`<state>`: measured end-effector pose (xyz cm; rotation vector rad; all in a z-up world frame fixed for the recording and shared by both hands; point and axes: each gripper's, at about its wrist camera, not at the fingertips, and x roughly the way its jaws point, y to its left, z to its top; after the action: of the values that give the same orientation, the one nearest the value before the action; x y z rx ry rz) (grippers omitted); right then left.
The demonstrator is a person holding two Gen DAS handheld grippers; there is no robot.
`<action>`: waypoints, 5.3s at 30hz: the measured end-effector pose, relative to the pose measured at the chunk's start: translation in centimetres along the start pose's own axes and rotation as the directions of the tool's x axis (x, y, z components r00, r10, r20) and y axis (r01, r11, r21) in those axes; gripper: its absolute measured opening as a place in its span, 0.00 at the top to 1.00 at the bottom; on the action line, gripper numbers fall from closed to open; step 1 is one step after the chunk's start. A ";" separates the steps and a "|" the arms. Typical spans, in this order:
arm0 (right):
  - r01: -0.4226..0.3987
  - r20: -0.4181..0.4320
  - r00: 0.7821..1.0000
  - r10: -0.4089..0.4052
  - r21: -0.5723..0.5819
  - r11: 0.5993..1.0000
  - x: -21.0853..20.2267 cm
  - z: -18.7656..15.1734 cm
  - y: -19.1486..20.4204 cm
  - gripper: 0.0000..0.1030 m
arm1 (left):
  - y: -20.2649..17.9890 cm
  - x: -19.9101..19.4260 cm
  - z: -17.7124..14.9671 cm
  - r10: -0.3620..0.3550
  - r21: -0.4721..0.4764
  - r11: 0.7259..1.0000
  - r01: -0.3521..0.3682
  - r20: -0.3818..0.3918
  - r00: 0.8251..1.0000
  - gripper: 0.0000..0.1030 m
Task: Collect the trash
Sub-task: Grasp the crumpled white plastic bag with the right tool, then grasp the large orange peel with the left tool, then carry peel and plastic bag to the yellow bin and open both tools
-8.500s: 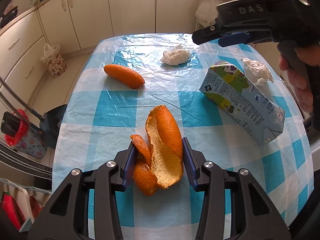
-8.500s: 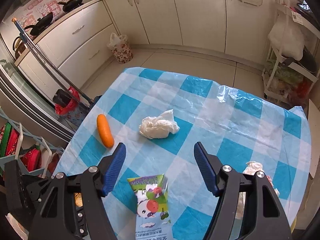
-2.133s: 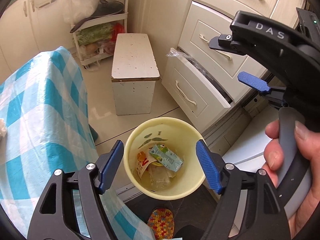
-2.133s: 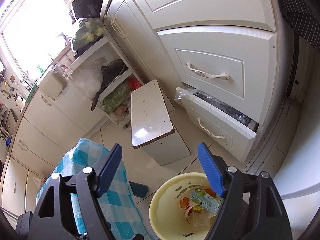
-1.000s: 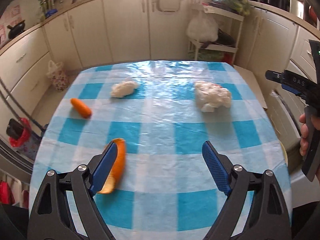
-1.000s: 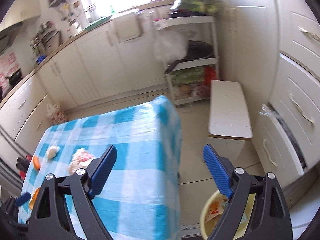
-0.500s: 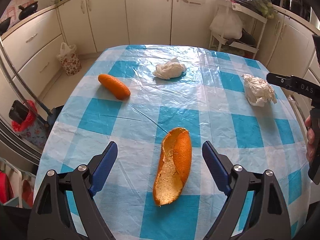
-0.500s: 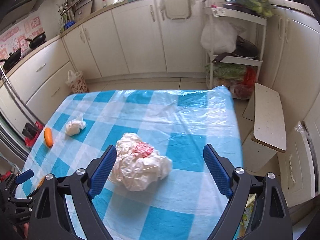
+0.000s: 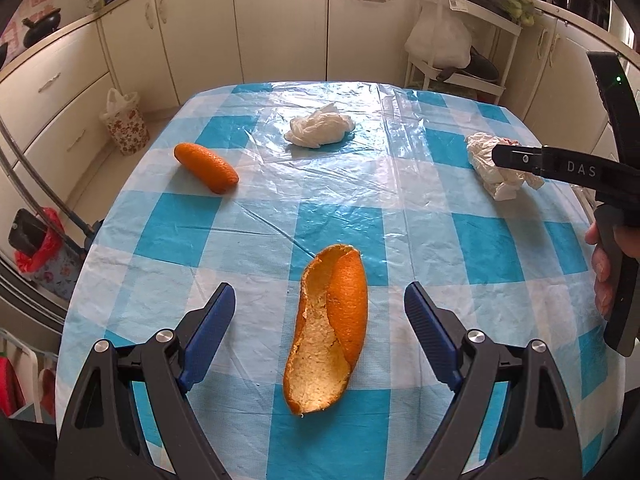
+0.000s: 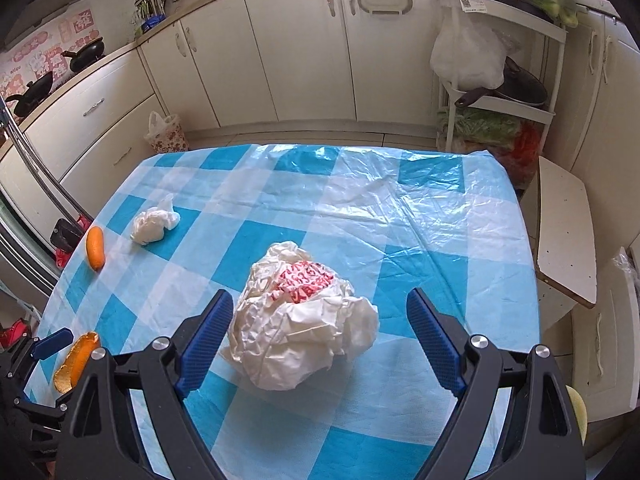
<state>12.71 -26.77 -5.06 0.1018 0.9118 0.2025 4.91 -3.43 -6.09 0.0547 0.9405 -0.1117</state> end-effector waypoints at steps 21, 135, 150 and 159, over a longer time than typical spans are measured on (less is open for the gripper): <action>-0.420 -0.196 0.884 0.425 0.067 0.905 -2.5 -2.5 2.0 0.67 | 0.3 0.5 0.0 -0.014 -0.014 1.000 0.014 -0.019 1.000 0.19; -0.130 0.034 0.990 0.133 -0.081 0.988 -8.9 -4.4 -0.2 0.65 | -6.3 -2.7 0.9 -0.069 0.029 0.997 0.067 0.081 0.994 0.84; -0.109 0.083 0.990 0.112 -0.035 0.993 -10.4 -4.2 -2.1 0.65 | -9.8 -3.8 1.1 -0.086 0.086 0.993 0.078 0.093 0.992 0.84; -0.103 0.112 0.988 0.101 0.007 0.995 -11.4 -4.2 -3.4 0.65 | -11.9 -4.4 1.7 -0.107 0.115 0.989 0.095 0.105 0.989 0.84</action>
<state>3.02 -32.56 0.62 0.1704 0.7968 0.2833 2.25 -15.10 -1.53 0.1015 0.8254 -0.2585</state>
